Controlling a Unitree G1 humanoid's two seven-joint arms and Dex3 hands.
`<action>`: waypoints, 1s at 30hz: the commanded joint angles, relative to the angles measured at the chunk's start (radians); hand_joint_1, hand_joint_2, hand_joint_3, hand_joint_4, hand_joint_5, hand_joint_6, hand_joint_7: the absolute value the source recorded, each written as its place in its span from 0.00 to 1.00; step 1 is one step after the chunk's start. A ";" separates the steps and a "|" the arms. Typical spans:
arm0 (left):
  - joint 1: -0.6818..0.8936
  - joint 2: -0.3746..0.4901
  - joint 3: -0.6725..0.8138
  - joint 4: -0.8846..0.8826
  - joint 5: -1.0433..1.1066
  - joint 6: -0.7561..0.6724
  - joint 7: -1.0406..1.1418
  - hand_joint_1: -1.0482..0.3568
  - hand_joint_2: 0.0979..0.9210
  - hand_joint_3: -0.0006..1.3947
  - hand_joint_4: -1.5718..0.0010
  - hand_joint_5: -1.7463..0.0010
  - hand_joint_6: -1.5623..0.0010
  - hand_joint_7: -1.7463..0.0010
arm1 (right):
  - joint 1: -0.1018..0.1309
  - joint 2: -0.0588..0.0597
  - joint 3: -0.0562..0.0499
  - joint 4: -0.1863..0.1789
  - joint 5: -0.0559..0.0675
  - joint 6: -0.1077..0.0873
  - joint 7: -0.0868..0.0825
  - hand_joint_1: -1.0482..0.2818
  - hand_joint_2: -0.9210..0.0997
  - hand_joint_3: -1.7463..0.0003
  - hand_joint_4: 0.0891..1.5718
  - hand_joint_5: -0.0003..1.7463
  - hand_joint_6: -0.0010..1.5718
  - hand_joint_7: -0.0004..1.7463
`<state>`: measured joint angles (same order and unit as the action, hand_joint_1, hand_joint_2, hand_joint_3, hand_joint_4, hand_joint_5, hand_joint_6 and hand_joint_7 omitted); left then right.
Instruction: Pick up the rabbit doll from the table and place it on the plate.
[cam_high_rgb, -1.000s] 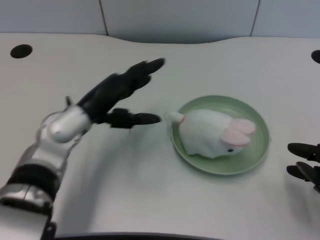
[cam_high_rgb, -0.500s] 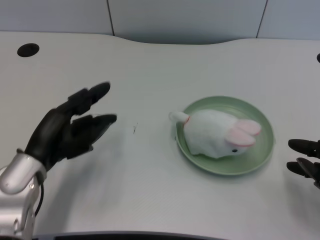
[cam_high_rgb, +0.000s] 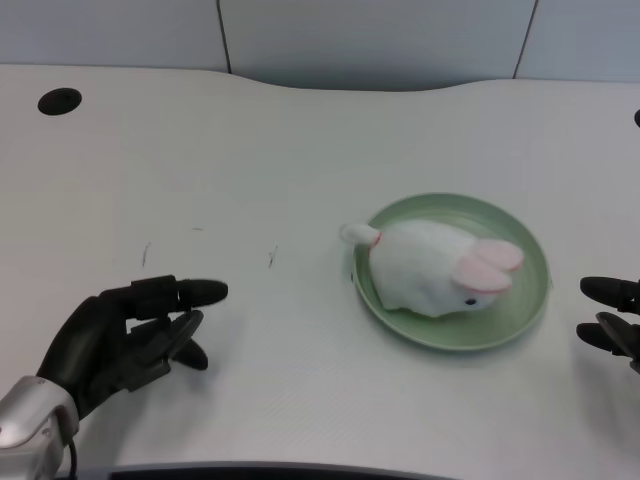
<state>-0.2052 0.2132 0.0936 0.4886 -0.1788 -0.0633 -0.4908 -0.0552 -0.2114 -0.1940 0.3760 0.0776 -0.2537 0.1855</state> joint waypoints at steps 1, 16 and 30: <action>-0.015 0.014 0.002 0.051 0.003 -0.012 -0.011 0.39 1.00 0.33 0.64 0.00 0.64 0.24 | -0.016 -0.014 -0.014 0.024 0.002 -0.002 -0.019 0.48 0.00 0.91 0.65 0.00 0.60 0.00; -0.100 0.008 0.009 0.204 0.019 -0.075 -0.010 0.42 1.00 0.32 0.59 0.00 0.73 0.03 | -0.111 -0.049 -0.010 0.230 0.002 -0.138 0.018 0.47 0.00 0.91 0.63 0.00 0.58 0.00; -0.116 0.017 0.001 0.230 0.027 -0.070 -0.012 0.42 1.00 0.33 0.58 0.00 0.73 0.03 | -0.141 -0.059 -0.008 0.299 -0.002 -0.182 0.027 0.47 0.00 0.91 0.64 0.00 0.59 0.00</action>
<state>-0.3096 0.2107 0.0914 0.7050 -0.1570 -0.1354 -0.4937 -0.1895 -0.2494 -0.1943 0.6630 0.0697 -0.4294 0.2104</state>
